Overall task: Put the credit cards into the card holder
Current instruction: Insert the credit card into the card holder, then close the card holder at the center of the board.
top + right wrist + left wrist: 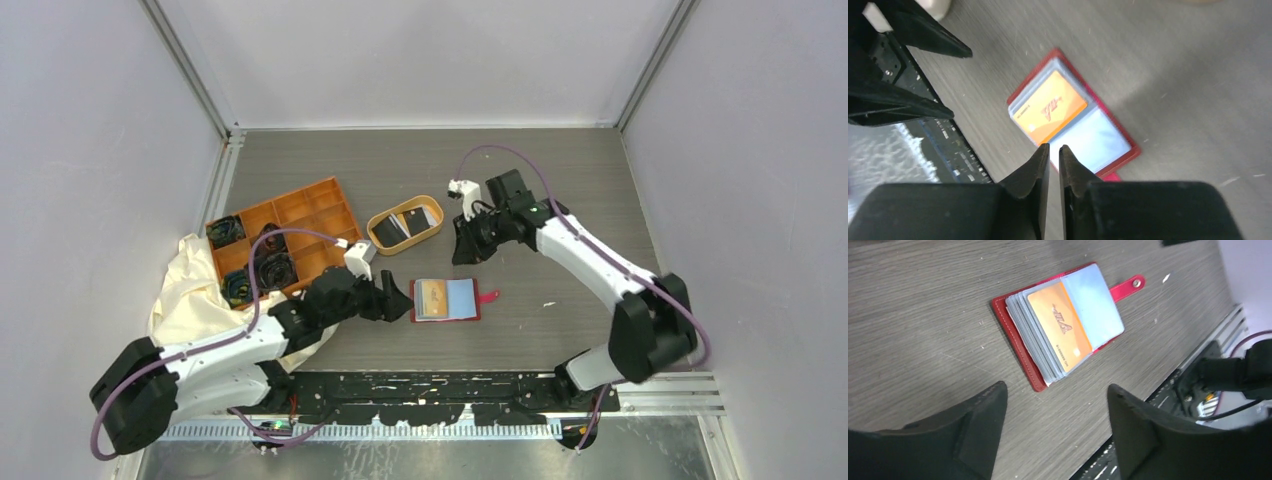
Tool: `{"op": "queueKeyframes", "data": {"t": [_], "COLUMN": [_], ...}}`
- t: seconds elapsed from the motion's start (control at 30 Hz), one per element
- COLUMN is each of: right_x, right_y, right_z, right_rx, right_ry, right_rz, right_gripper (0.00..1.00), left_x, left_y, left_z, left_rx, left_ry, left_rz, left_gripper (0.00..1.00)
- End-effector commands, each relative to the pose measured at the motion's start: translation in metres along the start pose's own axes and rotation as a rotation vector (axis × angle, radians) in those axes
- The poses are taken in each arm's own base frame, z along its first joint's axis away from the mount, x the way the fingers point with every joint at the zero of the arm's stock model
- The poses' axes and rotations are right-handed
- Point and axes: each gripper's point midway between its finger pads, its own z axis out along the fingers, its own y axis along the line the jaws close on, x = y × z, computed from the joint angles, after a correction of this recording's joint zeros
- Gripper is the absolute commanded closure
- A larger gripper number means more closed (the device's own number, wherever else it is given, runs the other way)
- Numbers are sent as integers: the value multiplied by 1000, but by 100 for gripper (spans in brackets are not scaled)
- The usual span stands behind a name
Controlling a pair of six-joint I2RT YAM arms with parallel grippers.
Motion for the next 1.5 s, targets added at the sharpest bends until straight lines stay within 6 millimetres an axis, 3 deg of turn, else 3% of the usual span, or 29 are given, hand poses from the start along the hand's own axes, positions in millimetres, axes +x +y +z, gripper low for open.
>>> {"op": "queueKeyframes", "data": {"t": [0.0,0.1,0.23,0.27,0.4,0.53,0.9,1.07,1.23,1.37,1.47], "right_x": [-52,-65,-37,-30,0,13,57,66,73,77,77], "right_y": [3,2,46,47,16,2,-29,-41,-47,-48,-48], "right_z": [-44,-49,-20,-11,24,40,61,66,69,71,72], "right_rx": [130,150,-253,-293,-239,-211,-140,-73,-44,-45,-46], "right_ry": [-245,-297,-119,-78,41,135,379,430,468,486,490], "right_rz": [-335,-363,-198,-147,-4,73,164,182,198,210,213], "right_gripper": [74,54,41,41,51,62,73,78,81,82,82], "left_x": [-20,-20,-20,-19,-9,-1,23,39,44,36,23], "left_y": [-1,-3,-8,-8,-8,0,20,23,17,-2,-13], "left_z": [-12,-15,-15,-14,-4,13,49,63,75,79,77], "left_rx": [26,69,117,120,142,117,36,60,128,251,316], "left_ry": [-142,-188,-206,-207,-182,-156,-48,-3,5,-17,-53], "left_rz": [-57,-118,-165,-176,-231,-281,-341,-425,-494,-527,-540], "left_gripper": [18,12,13,14,16,20,24,29,39,53,56]}}
